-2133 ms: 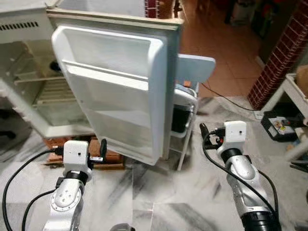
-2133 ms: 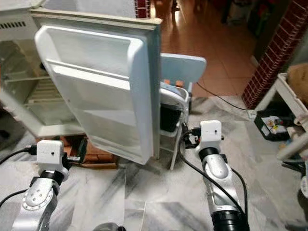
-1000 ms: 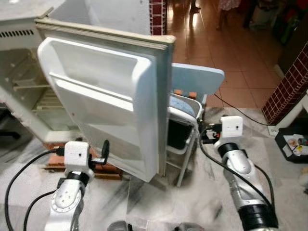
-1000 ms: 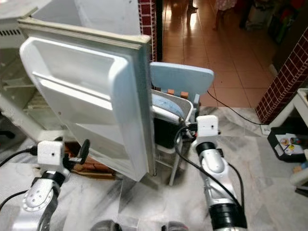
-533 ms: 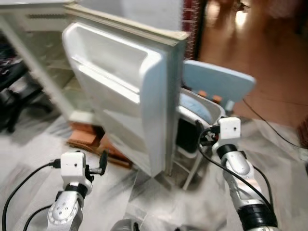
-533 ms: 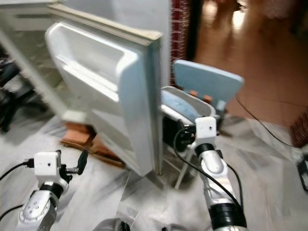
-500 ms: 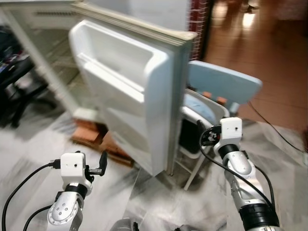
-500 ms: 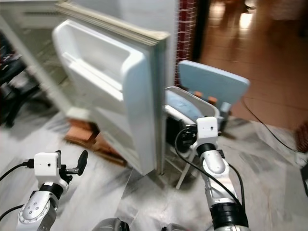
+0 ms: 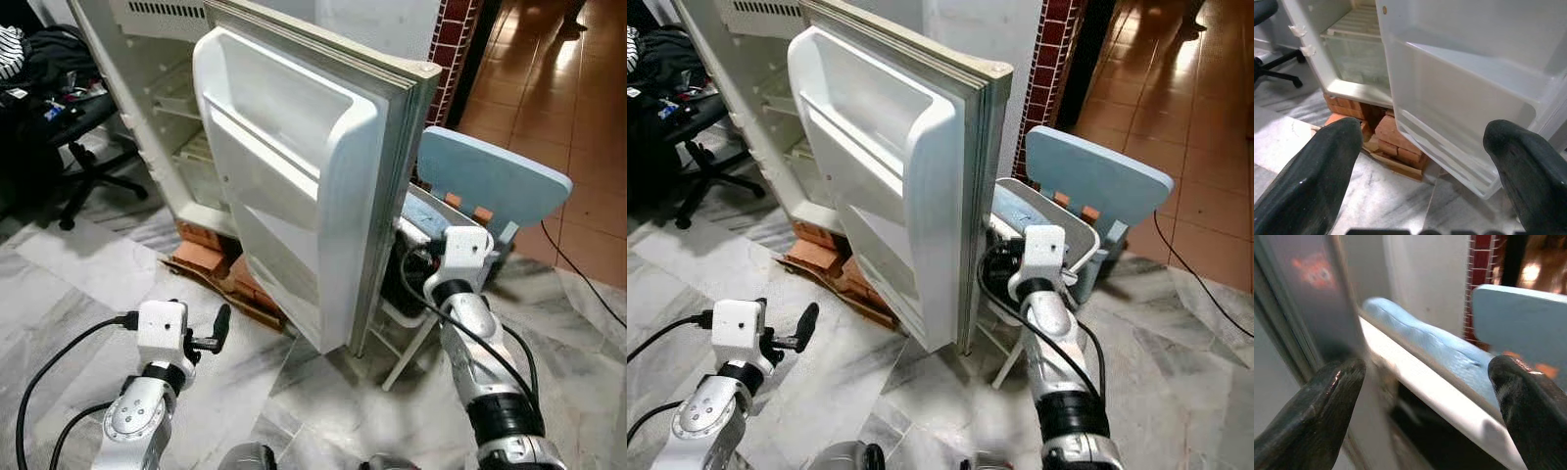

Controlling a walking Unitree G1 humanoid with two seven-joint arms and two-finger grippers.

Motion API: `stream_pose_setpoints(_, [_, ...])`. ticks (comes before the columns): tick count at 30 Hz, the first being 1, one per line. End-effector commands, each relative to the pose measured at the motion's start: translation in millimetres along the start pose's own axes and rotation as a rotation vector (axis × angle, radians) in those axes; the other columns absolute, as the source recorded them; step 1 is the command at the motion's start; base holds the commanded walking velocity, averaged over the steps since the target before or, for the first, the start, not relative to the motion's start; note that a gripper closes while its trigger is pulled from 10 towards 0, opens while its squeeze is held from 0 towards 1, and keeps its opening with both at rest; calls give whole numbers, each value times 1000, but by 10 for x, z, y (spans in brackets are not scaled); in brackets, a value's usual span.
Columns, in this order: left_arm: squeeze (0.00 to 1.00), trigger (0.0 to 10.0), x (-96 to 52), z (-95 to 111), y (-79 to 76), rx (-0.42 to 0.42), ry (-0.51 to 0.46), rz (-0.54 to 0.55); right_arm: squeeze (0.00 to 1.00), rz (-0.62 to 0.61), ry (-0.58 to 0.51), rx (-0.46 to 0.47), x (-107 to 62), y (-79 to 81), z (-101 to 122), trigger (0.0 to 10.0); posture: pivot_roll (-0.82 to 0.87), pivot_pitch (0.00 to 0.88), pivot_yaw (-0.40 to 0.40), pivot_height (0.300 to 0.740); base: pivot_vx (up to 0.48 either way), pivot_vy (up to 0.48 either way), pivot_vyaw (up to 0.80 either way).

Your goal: Restocking fridge

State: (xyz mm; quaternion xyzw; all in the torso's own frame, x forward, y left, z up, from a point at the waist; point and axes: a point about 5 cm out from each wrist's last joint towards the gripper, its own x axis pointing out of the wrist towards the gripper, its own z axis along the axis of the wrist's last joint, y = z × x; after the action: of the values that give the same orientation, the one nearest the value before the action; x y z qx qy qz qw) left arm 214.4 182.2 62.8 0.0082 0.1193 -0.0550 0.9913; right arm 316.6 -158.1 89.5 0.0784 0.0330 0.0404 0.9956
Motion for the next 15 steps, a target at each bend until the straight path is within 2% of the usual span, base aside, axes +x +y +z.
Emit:
stream_pose_setpoints(1, [0, 10000, 4, -12, 29, 22, 17, -3, 0, 148, -18, 201, 54, 229, 109, 10000, -14, 59, 53, 740, 0, 0, 0])
stream_pose_setpoints(5, [0, 10000, 24, -19, 21, 21, 22, -13, 0, 337, -35, 308, 33, 573, 207, 10000, -15, 52, 52, 740, 0, 0, 0])
stream_pose_setpoints(6, [0, 10000, 29, -22, 17, 19, 25, -16, 0, 430, -38, 409, 3, 734, 268, 10000, -11, 49, 50, 740, 0, 0, 0])
stream_pose_setpoints(7, [0, 10000, 30, -22, 16, 19, 25, -17, 0, 467, -40, 452, -12, 786, 295, 10000, -11, 49, 50, 740, 0, 0, 0])
stream_pose_setpoints(8, [0, 10000, 30, -22, 16, 19, 25, -17, 0, 467, -40, 452, -12, 786, 295, 10000, -11, 49, 50, 740, 0, 0, 0])
stream_pose_setpoints(9, [0, 10000, 30, -23, 15, 30, 27, -14, 0, 634, -47, 580, -110, 950, 436, 10000, -4, 48, 47, 740, 0, 0, 0])
stream_pose_setpoints(10, [0, 10000, 30, -23, 15, 30, 27, -14, 0, 634, -47, 580, -110, 950, 436, 10000, -4, 48, 47, 740, 0, 0, 0])
stream_pose_setpoints(11, [0, 10000, 24, -29, 16, 42, 28, -10, 0, 825, -53, 680, -269, 1073, 595, 10000, -4, 48, 47, 740, 0, 0, 0])
stream_pose_setpoints(12, [0, 10000, 21, -37, 15, 43, 29, -10, 0, 901, -47, 713, -350, 1097, 651, 10000, -2, 48, 42, 740, 0, 0, 0])
stream_pose_setpoints(15, [0, 10000, 20, -48, 21, 27, 33, -8, 0, 1049, -7, 693, -534, 1093, 674, 10000, -8, 49, 41, 740, 0, 0, 0])
